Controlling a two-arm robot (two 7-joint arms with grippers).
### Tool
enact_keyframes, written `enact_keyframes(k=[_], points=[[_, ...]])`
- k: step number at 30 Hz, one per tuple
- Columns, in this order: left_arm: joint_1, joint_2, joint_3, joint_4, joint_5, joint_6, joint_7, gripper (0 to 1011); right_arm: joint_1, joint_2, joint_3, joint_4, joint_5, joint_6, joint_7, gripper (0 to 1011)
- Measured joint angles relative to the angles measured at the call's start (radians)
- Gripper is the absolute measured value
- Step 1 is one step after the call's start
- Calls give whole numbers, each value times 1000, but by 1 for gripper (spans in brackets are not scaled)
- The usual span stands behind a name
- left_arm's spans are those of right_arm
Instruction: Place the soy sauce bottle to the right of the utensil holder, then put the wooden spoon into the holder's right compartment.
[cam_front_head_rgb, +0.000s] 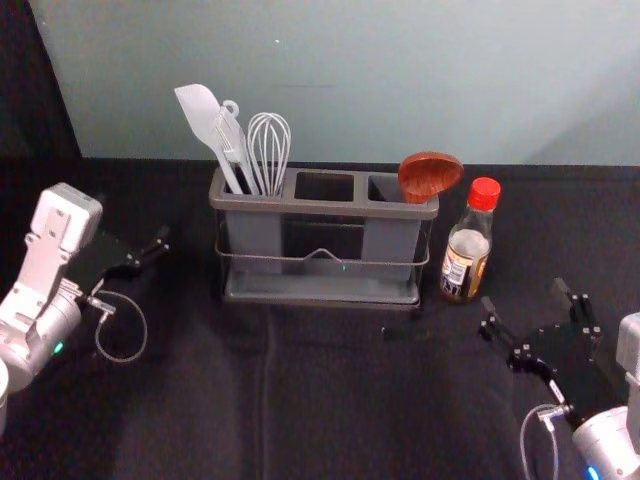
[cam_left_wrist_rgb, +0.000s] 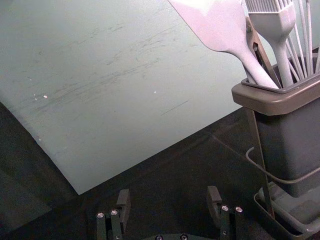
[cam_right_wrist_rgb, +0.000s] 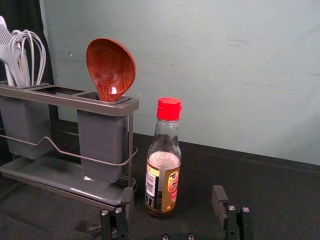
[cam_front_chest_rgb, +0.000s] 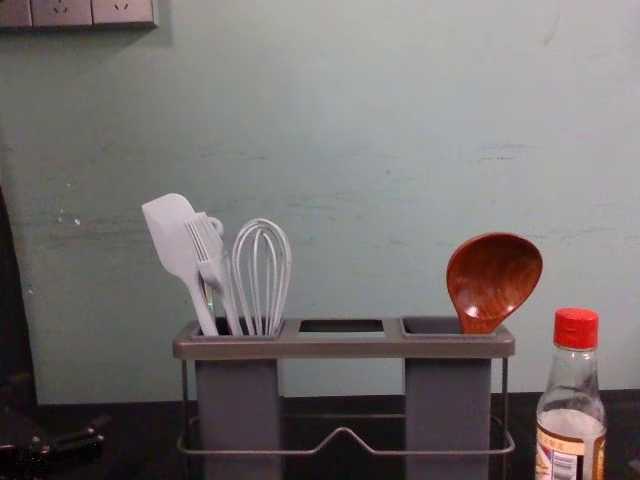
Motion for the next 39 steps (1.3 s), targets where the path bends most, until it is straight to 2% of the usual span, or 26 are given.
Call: enact_keyframes(k=[39], points=[[0, 0, 0, 0, 0, 0, 0, 1005, 1, 1, -2, -1, 0, 2, -5, 1003]])
